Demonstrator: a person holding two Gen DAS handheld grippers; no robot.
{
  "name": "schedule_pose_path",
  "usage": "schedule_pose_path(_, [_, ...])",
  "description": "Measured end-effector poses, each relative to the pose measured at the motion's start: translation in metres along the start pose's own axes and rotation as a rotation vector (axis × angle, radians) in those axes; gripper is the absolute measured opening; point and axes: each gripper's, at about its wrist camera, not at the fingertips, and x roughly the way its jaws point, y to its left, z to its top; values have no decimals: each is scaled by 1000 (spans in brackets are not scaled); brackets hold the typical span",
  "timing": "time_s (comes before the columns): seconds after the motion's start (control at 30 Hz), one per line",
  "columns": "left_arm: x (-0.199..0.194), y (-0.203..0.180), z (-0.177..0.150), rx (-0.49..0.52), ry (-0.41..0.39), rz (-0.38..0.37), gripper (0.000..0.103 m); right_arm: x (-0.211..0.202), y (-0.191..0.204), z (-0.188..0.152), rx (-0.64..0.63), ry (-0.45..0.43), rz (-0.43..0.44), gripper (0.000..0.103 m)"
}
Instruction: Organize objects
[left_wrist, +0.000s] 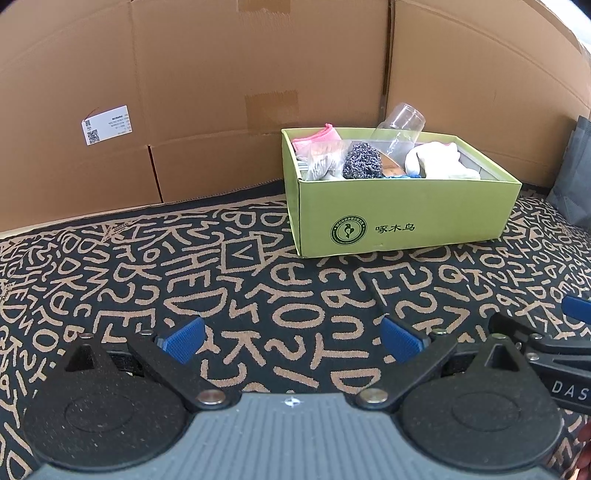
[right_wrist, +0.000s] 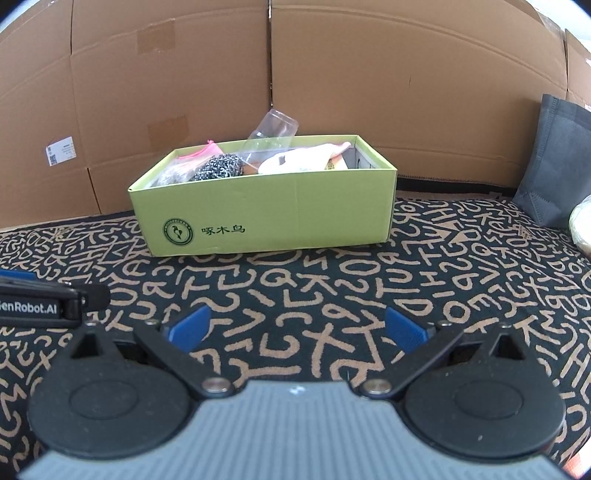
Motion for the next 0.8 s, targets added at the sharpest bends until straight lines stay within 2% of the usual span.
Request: schedule_pose_path(0.8, [0, 0, -2, 7, 19, -28, 103, 3, 4, -2, -3, 19, 17, 103])
